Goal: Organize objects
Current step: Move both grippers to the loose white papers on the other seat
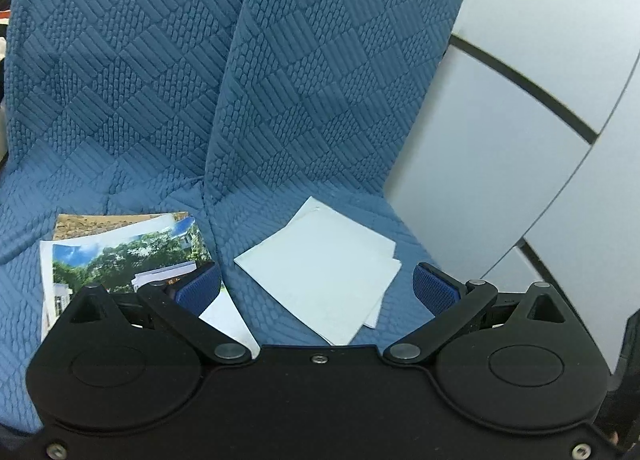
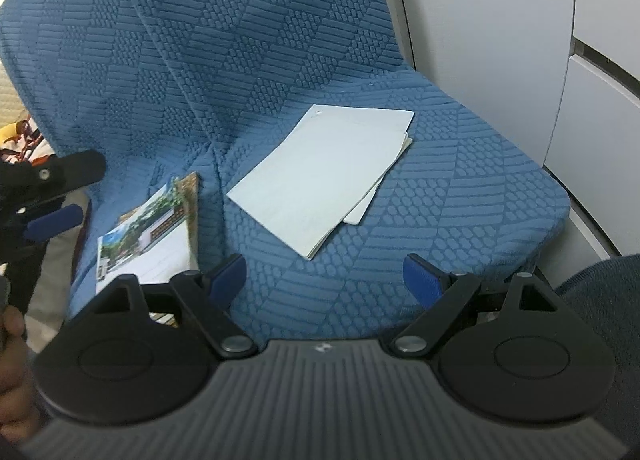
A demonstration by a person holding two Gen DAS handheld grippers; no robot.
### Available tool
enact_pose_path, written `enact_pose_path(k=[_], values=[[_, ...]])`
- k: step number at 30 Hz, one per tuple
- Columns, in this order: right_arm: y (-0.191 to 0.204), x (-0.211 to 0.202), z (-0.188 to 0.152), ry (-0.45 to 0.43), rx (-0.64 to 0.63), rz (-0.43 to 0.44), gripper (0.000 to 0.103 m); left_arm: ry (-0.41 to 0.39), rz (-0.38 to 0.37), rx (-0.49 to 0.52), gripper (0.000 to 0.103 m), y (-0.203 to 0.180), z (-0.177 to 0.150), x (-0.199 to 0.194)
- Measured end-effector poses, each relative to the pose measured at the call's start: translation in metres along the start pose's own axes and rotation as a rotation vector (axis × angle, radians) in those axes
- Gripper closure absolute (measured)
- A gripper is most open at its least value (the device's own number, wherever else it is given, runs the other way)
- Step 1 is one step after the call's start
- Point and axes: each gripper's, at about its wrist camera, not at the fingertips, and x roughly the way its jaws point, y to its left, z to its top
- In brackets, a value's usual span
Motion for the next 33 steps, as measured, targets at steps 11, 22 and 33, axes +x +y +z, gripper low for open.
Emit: enact_pose_path(k=[11, 22, 33], values=[[-0.014, 0.04, 0.015, 0.038, 0.117, 0.036, 0.016, 0.106, -0.067, -0.054, 0.004, 0.018, 0.024, 0.067], [-0.037, 0.091, 0.032, 0.149, 0.332, 0.097, 0.048, 0.276, -0.071, -0.09, 0.04, 0.04, 0.043, 0.149], [-0.037, 0.12, 0.035, 0.223, 0.417, 0.129, 0.065, 0.433, 0.004, -0.01, 0.056, 0.058, 0.048, 0.219]])
